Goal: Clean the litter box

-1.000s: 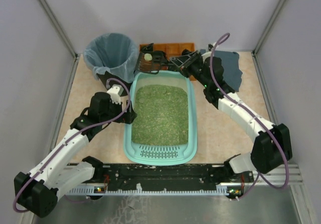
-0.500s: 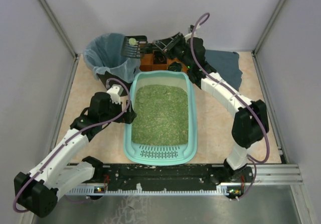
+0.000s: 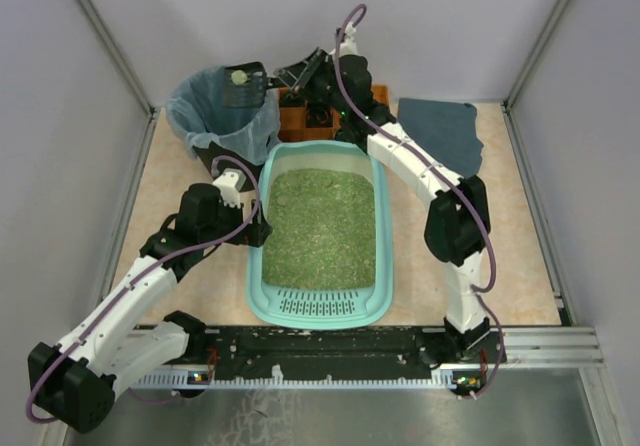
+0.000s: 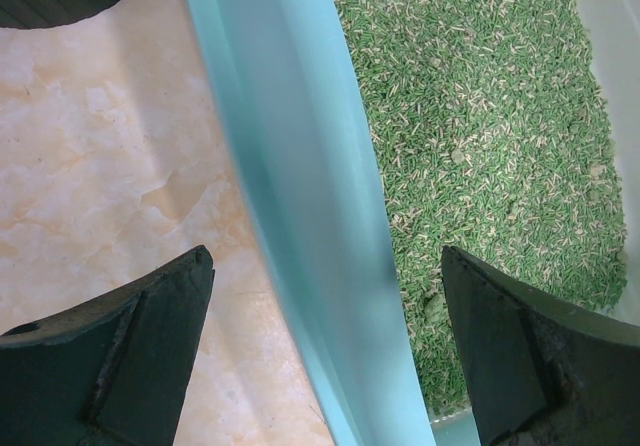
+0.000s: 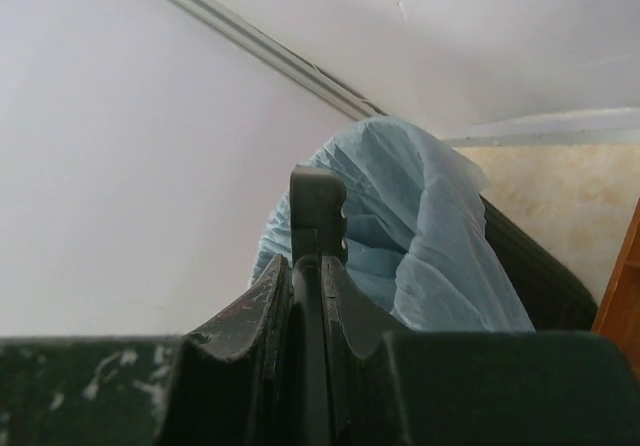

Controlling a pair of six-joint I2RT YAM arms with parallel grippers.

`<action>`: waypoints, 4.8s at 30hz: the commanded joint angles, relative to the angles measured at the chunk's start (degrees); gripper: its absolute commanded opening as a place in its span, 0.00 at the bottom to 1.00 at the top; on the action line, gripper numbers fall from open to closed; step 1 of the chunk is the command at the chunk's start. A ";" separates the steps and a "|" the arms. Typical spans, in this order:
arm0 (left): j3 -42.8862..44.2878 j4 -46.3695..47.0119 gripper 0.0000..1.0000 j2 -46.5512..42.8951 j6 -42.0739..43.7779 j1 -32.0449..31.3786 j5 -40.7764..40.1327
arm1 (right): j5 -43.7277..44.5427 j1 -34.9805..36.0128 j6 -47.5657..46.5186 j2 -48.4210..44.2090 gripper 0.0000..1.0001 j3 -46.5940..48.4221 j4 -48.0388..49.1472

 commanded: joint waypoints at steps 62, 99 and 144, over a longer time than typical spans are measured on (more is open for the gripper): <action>0.10 -0.24 0.99 1.03 0.56 -0.20 0.93 | 22.07 5.82 -22.32 -53.90 0.00 -50.18 -2.95; 0.23 -0.56 0.98 2.25 0.55 -0.23 0.89 | 43.45 6.36 -4.12 -17.13 0.00 -20.11 -49.32; 0.31 -0.47 0.93 2.95 0.63 -0.28 1.65 | 0.12 0.32 -7.39 -9.12 0.00 -33.36 -20.87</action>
